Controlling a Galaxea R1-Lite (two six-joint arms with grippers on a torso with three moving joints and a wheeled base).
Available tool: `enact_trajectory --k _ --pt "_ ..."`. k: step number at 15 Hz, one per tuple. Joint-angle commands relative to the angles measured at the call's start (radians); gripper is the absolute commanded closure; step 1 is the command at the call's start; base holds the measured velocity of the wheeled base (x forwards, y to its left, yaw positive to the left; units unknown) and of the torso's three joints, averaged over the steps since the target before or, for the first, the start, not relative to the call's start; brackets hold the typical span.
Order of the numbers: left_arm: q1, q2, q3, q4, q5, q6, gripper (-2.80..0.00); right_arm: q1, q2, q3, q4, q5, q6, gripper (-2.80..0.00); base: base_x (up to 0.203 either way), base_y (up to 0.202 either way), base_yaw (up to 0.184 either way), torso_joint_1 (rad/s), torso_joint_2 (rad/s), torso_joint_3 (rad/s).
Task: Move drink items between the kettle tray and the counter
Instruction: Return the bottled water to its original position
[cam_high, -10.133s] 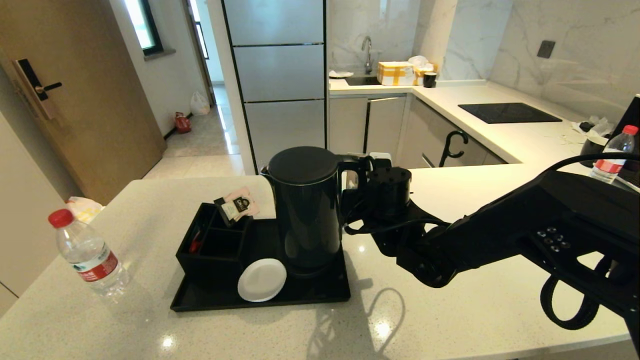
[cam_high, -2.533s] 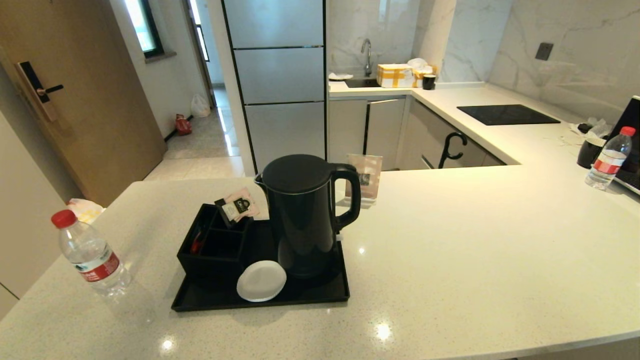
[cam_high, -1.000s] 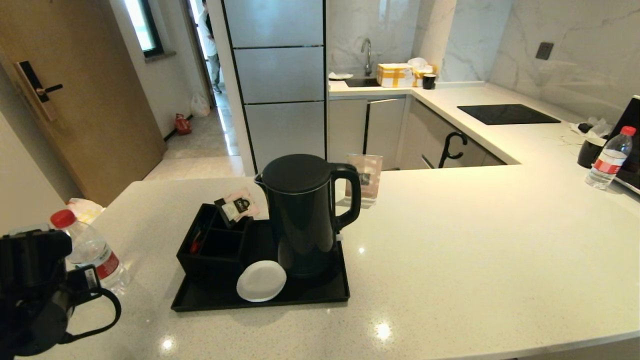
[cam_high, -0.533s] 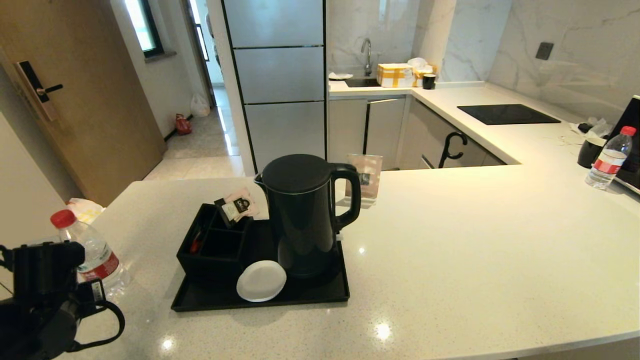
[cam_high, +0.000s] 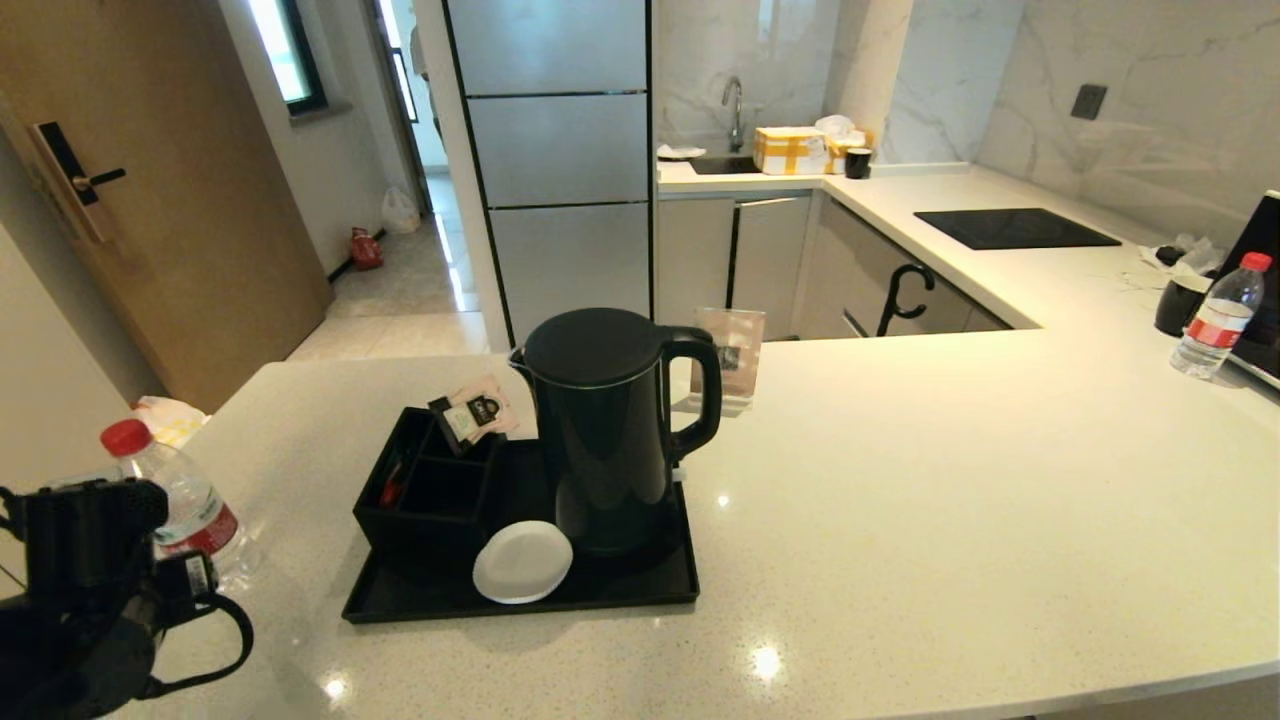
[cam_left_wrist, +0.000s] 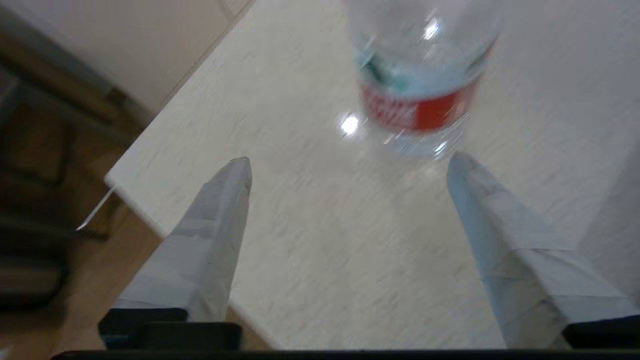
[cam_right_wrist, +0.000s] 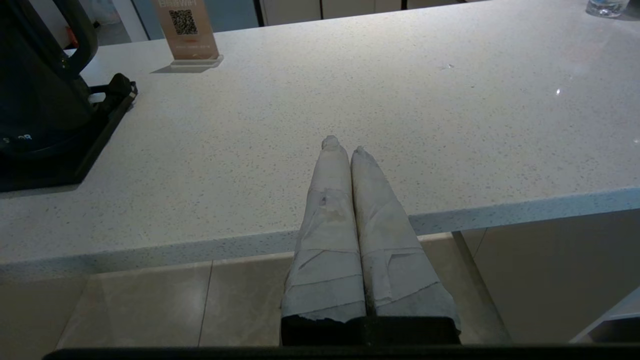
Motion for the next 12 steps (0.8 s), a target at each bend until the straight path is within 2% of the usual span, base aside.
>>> enact_trajectory --k 1,3,7,12 --pt "0.0 0.054 -0.004 -0.09 -0.02 0.0 -2.8 0.0 0.001 0.0 0.0 0.0 0.001 0.0 0.0 0.0 0.0 0.0 0.0 0.0" --pt "0.001 0.107 -0.016 -0.188 -0.045 0.001 -2.8 0.0 0.001 0.0 0.0 0.0 0.001 0.0 0.0 0.0 0.0 0.0 0.0 0.0" --pt "0.009 0.22 -0.046 -0.352 -0.047 0.026 -2.8 0.0 0.001 0.0 0.0 -0.002 0.001 0.0 0.0 0.0 0.0 0.0 0.0 0.0" --pt "0.038 0.238 -0.089 -0.363 -0.048 0.051 -2.8 0.0 0.001 0.0 0.0 0.0 0.001 0.0 0.0 0.0 0.0 0.0 0.0 0.0"
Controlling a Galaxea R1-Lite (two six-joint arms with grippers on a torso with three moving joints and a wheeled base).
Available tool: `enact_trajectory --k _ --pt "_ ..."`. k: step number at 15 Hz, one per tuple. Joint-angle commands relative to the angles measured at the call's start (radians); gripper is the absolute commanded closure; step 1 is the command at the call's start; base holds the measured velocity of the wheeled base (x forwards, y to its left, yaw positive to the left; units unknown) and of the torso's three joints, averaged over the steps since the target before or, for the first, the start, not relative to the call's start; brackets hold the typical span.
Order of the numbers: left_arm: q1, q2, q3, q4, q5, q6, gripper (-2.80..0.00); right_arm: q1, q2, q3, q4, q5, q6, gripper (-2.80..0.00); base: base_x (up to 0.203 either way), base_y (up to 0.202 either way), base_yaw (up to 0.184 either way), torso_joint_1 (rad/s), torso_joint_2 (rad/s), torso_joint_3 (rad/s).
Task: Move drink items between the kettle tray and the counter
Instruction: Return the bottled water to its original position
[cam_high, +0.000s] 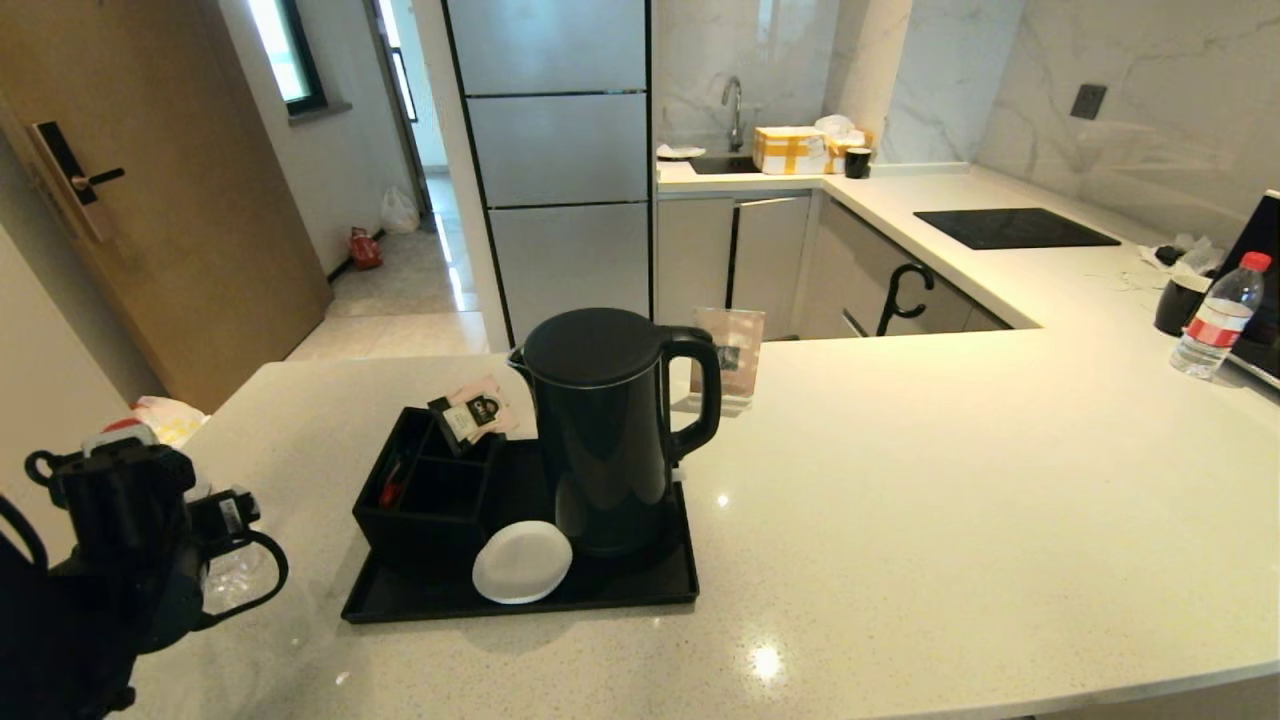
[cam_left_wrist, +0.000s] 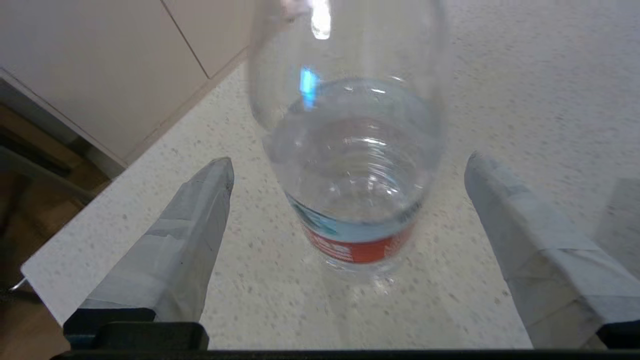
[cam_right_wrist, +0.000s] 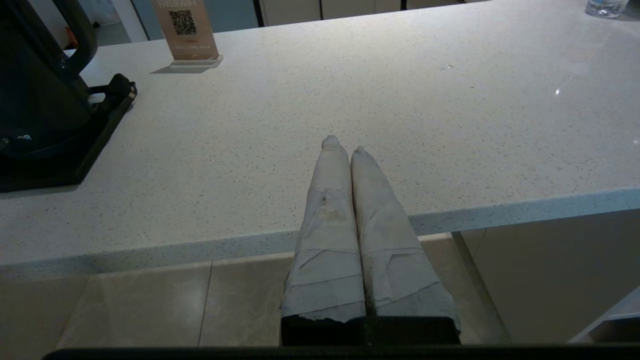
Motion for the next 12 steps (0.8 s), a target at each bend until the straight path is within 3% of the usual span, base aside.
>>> enact_trajectory --k 1,12 --pt "0.007 0.011 -0.01 -0.007 0.004 0.0 -2.8 0.0 0.001 0.0 0.0 0.0 0.0 0.0 0.0 0.0 0.0 0.0 0.0 0.0" --pt "0.066 0.037 -0.104 -0.002 0.001 0.022 -2.8 0.0 0.001 0.0 -0.001 0.0 0.0 0.0 0.0 0.0 0.0 0.0 0.0 0.0"
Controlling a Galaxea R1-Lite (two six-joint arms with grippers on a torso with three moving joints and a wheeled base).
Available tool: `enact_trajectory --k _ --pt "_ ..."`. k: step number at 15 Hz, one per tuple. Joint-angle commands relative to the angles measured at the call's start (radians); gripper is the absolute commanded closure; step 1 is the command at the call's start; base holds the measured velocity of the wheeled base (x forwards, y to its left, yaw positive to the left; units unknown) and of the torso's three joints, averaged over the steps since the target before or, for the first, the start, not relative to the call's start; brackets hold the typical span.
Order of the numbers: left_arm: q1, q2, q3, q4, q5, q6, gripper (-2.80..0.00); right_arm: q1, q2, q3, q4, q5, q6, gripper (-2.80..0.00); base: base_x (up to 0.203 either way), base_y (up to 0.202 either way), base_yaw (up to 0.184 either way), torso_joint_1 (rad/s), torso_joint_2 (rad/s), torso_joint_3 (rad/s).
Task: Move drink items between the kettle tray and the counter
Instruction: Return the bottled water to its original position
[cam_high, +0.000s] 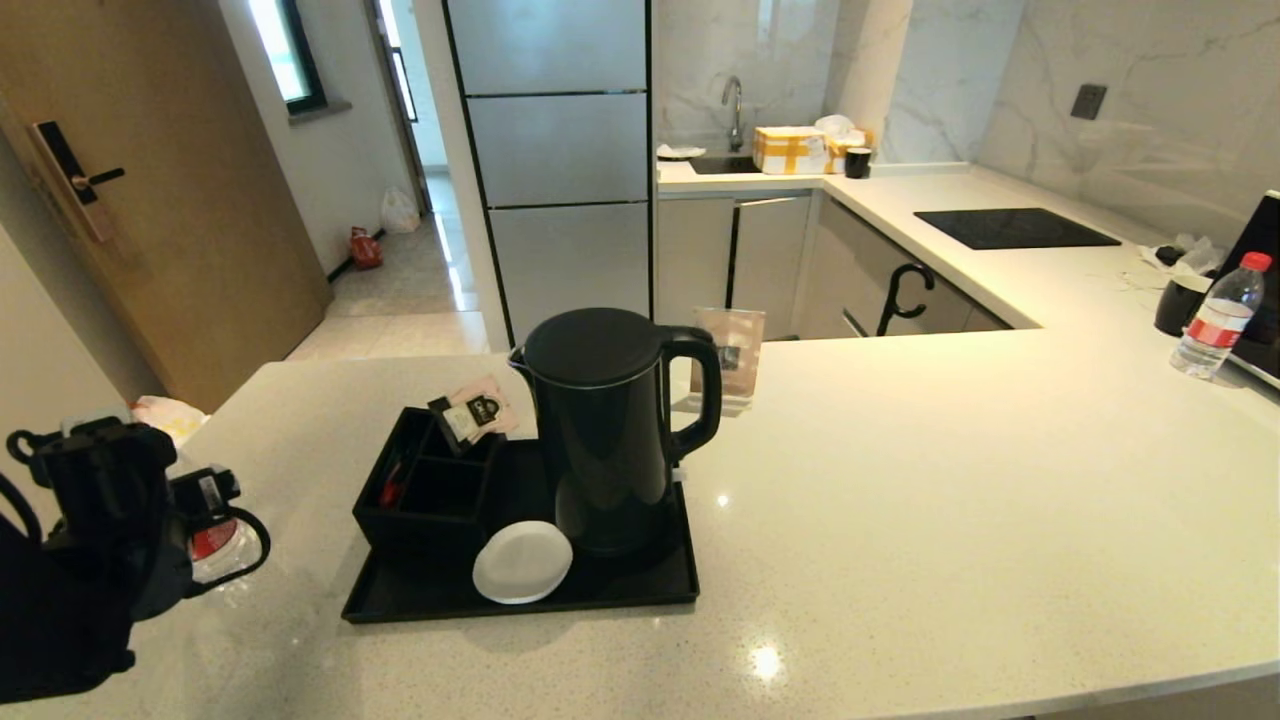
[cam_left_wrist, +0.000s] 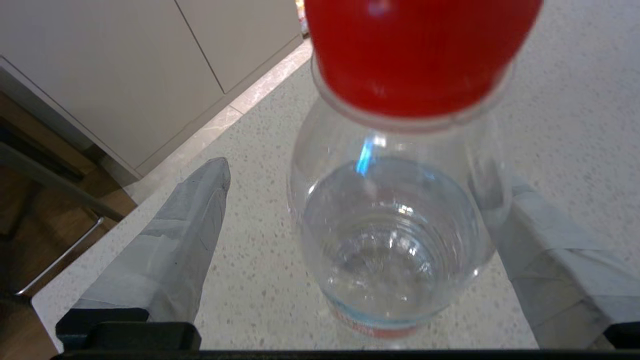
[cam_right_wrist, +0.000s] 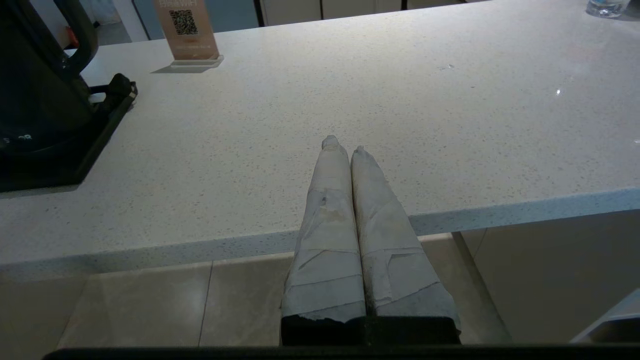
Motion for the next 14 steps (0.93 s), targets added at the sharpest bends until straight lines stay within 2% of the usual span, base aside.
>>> enact_trajectory --k 1,2,10,14 --pt "0.007 0.018 -0.016 -0.01 0.006 -0.001 -1.48 0.0 0.001 0.0 -0.002 0.0 0.0 0.0 0.0 0.0 0.0 0.0 0.0 0.0" --pt "0.01 0.026 -0.023 -0.01 0.006 0.001 0.0 0.0 0.001 0.0 0.0 0.0 0.0 0.0 0.0 0.0 0.0 0.0 0.0 0.0" --pt "0.009 0.019 -0.018 -0.009 0.001 0.006 0.0 0.0 0.001 0.0 0.0 0.0 0.0 0.0 0.0 0.0 0.0 0.0 0.0 0.0" --pt "0.002 -0.128 0.03 0.001 -0.037 0.036 0.0 0.0 0.001 0.0 0.0 0.0 0.0 0.0 0.0 0.0 0.0 0.0 0.0 0.0"
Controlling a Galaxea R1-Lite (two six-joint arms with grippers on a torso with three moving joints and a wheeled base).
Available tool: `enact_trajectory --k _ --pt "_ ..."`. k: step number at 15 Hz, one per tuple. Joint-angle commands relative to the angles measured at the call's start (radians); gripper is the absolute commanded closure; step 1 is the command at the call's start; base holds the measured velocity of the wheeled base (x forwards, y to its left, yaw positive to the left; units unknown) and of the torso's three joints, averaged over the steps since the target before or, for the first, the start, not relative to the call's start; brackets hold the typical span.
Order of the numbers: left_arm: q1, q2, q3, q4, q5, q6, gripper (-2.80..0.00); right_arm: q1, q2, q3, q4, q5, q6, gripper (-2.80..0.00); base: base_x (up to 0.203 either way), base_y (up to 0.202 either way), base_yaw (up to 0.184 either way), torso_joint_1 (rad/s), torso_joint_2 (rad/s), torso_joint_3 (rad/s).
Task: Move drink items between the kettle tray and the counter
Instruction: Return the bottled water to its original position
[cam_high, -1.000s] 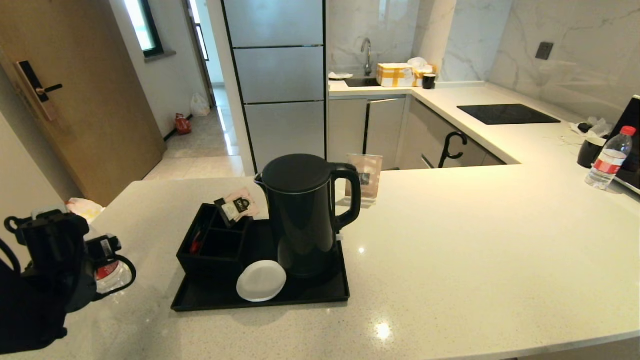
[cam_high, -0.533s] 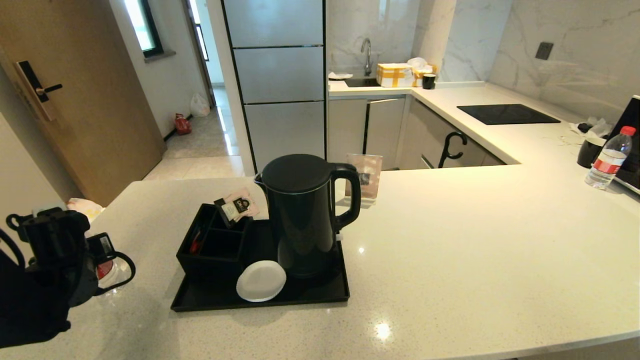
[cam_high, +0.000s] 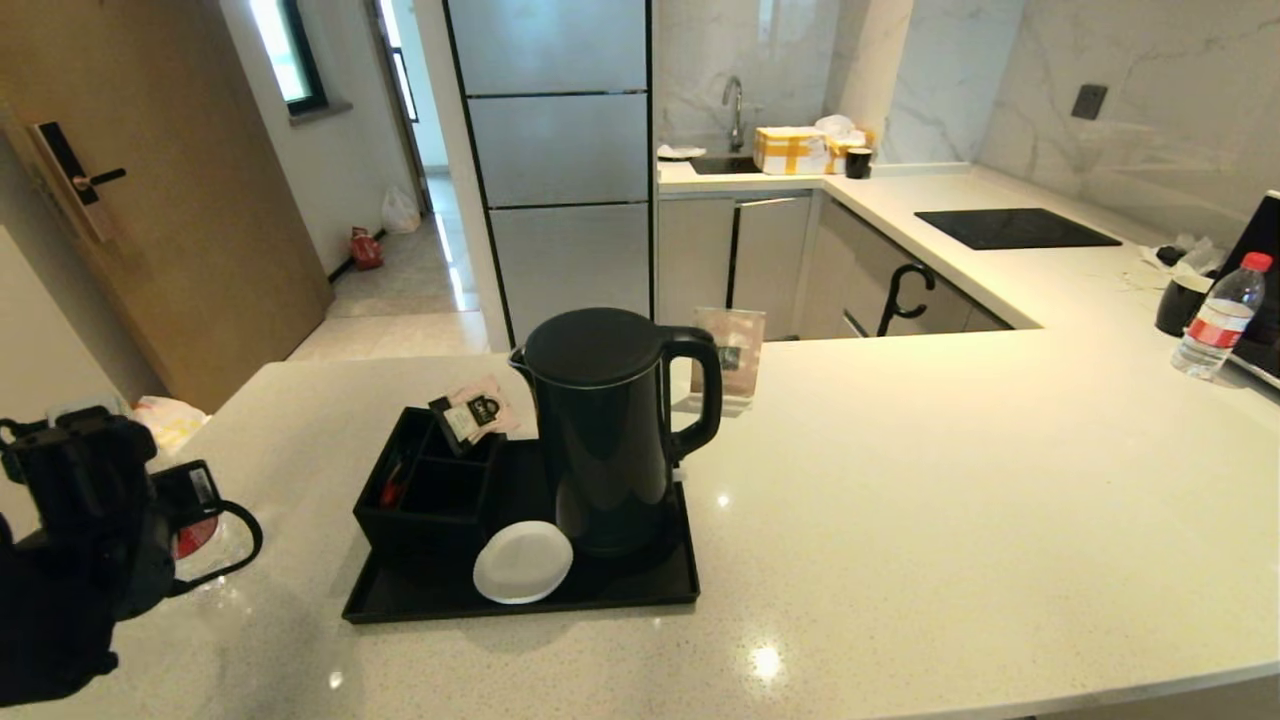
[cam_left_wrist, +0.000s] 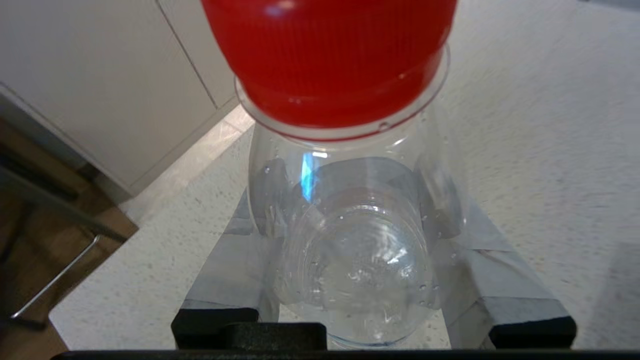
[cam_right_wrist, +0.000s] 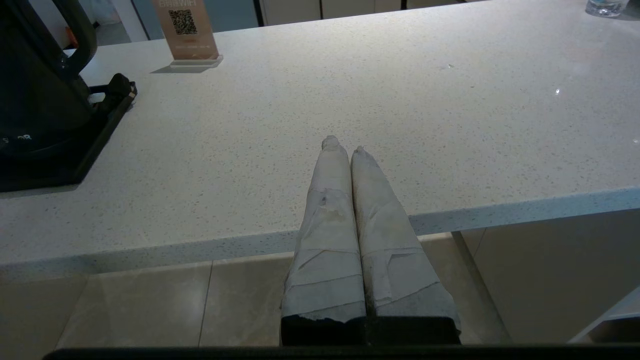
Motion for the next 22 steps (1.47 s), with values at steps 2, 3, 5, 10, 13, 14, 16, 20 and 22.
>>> enact_trajectory --k 2,3,5,10,13,14,16,20,22 --pt "-0.001 -0.061 0.012 -0.006 0.0 0.001 0.0 0.0 0.001 0.0 0.0 0.0 0.001 0.0 0.0 0.0 0.0 0.0 0.0 0.0" --pt "-0.021 -0.078 0.008 0.036 -0.011 0.002 0.0 0.0 0.001 0.0 -0.002 0.0 0.001 0.0 0.0 0.0 0.0 0.0 0.0 0.0" --pt "-0.083 -0.212 0.0 0.181 -0.034 0.003 0.0 0.0 0.001 0.0 -0.002 0.0 0.001 0.0 0.0 0.0 0.0 0.0 0.0 0.0" --pt "-0.465 -0.759 -0.096 0.761 -0.165 -0.095 0.0 0.0 0.001 0.0 0.0 0.0 0.001 0.0 0.0 0.0 0.0 0.0 0.0 0.0" --pt "-0.558 -0.794 -0.128 0.916 -0.216 -0.14 0.0 0.0 0.001 0.0 0.0 0.0 0.001 0.0 0.0 0.0 0.0 0.0 0.0 0.0" --pt "-0.575 -0.791 -0.114 0.915 -0.25 -0.139 0.0 0.0 0.001 0.0 0.0 -0.001 0.001 0.0 0.0 0.0 0.0 0.0 0.0 0.0" --pt "-0.64 -0.761 -0.073 0.913 -0.485 -0.134 0.0 0.0 0.001 0.0 0.0 0.0 0.001 0.0 0.0 0.0 0.0 0.0 0.0 0.0" --pt "-0.654 -0.621 -0.064 0.859 -0.516 -0.108 0.0 0.0 0.001 0.0 0.0 0.0 0.001 0.0 0.0 0.0 0.0 0.0 0.0 0.0" --pt "-0.655 -0.616 -0.063 0.848 -0.517 -0.102 0.0 0.0 0.001 0.0 0.0 0.0 0.001 0.0 0.0 0.0 0.0 0.0 0.0 0.0"
